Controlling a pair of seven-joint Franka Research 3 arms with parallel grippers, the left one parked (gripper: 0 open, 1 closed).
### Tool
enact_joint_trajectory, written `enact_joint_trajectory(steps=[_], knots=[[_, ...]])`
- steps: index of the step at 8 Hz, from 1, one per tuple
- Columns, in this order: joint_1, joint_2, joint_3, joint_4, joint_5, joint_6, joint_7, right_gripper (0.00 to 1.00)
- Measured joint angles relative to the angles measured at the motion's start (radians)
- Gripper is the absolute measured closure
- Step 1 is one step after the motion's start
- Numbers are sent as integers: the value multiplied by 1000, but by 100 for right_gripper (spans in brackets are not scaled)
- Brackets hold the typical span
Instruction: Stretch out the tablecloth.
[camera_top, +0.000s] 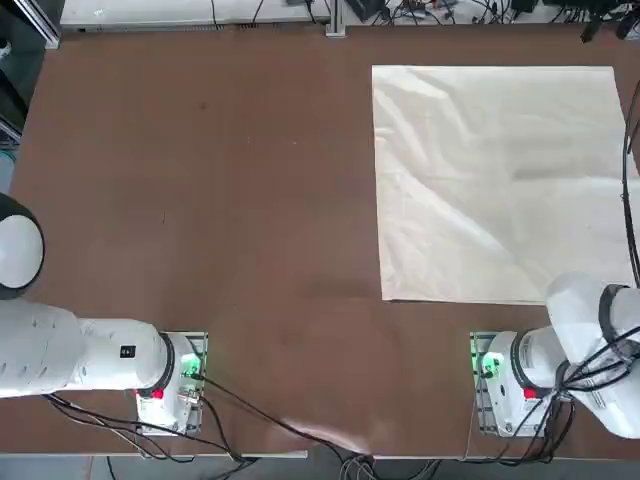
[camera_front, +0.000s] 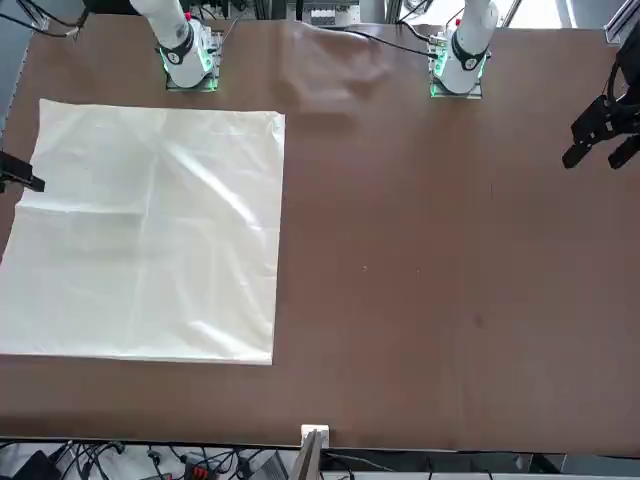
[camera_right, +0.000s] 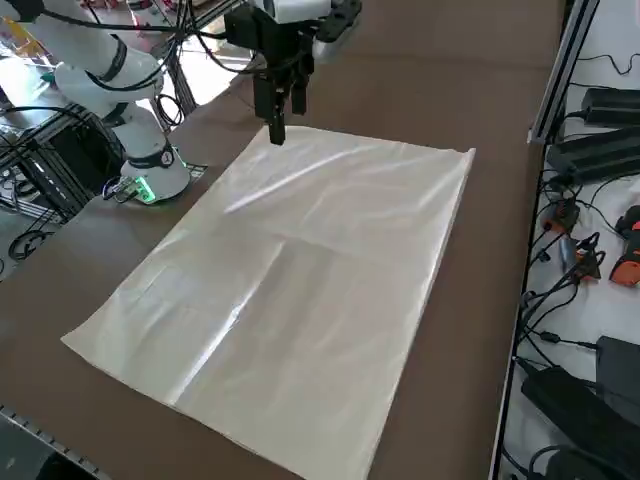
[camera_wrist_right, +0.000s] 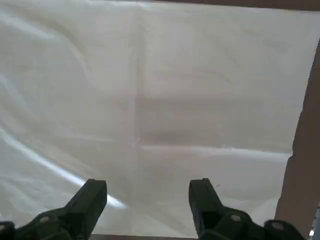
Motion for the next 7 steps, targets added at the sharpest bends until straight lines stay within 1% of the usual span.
enact_joint_trajectory(steps=[1,2,5,7], knots=[[108,-31,-118,31,35,-6,0,0],[233,-62,-254,60,75,-9,-1,0],[633,-124,-705,128,203,-17,-1,0],[867,-160,-1004,146,313,-17,-2,0]])
